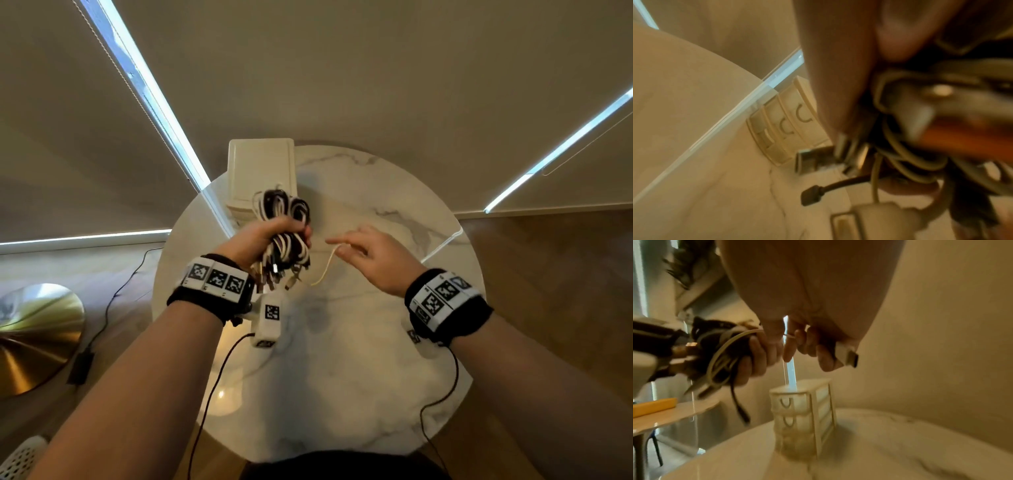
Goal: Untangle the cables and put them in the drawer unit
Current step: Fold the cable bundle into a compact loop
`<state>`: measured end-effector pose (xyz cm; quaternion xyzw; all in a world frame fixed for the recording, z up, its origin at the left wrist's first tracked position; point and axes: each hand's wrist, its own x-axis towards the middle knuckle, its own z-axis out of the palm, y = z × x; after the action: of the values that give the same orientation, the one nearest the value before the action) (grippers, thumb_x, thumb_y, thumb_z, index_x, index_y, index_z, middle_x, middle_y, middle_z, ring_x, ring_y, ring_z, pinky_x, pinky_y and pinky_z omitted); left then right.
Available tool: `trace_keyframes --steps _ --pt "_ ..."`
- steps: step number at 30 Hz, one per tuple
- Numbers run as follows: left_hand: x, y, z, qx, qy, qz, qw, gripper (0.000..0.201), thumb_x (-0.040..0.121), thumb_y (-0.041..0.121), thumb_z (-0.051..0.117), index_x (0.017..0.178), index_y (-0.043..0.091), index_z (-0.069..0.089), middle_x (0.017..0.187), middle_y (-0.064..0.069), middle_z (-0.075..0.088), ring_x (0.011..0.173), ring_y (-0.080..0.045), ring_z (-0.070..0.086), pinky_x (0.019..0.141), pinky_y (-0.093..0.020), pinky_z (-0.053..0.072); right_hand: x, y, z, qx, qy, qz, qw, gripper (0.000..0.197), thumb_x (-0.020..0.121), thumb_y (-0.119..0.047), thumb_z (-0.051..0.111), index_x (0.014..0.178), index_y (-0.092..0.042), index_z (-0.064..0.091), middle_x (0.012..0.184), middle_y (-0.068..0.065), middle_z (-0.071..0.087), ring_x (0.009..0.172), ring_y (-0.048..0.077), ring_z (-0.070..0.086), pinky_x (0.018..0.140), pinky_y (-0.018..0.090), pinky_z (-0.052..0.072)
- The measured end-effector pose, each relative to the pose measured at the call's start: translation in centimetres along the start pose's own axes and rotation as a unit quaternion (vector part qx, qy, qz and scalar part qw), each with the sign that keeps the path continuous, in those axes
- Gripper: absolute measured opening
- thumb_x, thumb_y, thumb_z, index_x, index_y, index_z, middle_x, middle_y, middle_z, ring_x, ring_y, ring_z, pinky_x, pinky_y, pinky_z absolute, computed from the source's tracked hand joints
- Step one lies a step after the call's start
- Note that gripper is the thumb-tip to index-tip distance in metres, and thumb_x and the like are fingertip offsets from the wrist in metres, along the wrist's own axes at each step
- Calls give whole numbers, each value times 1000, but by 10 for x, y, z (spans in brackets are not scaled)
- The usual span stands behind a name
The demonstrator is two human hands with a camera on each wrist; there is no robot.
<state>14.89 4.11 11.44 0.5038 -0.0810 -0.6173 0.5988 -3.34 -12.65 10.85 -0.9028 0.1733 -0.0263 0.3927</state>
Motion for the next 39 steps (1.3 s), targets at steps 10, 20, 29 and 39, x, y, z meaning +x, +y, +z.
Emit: trace_keyframes --steps 10,20,29,39 --pt "-9 -18 41 3 -14 -24 1000 18 99 8 51 101 1 67 80 -12 69 62 -19 70 58 -29 60 28 -39 -22 -323 -22 -29 946 59 102 -38 41 159 -25 30 122 3 47 115 22 46 90 39 44" --pt "-6 -23 29 3 31 -39 999 17 90 21 74 97 6 73 89 -11 72 72 -23 71 66 -34 62 31 -27 -27 -35 46 15 998 35 104 -18 49 135 -18 65 105 -8 58 100 11 58 86 22 40" --pt "0 -21 29 -65 107 58 990 15 89 16 72 99 4 66 85 -11 63 71 -22 64 62 -29 60 19 -25 -12 318 19 137 938 10 93 -3 70 101 -10 70 86 11 74 79 24 74 80 43 63" --pt "-1 -35 39 -86 72 20 994 37 96 13 62 126 -9 60 98 -23 70 76 -29 73 63 -35 63 20 -30 4 328 18 185 926 18 91 -10 74 106 -4 68 91 13 72 81 21 74 77 41 64"
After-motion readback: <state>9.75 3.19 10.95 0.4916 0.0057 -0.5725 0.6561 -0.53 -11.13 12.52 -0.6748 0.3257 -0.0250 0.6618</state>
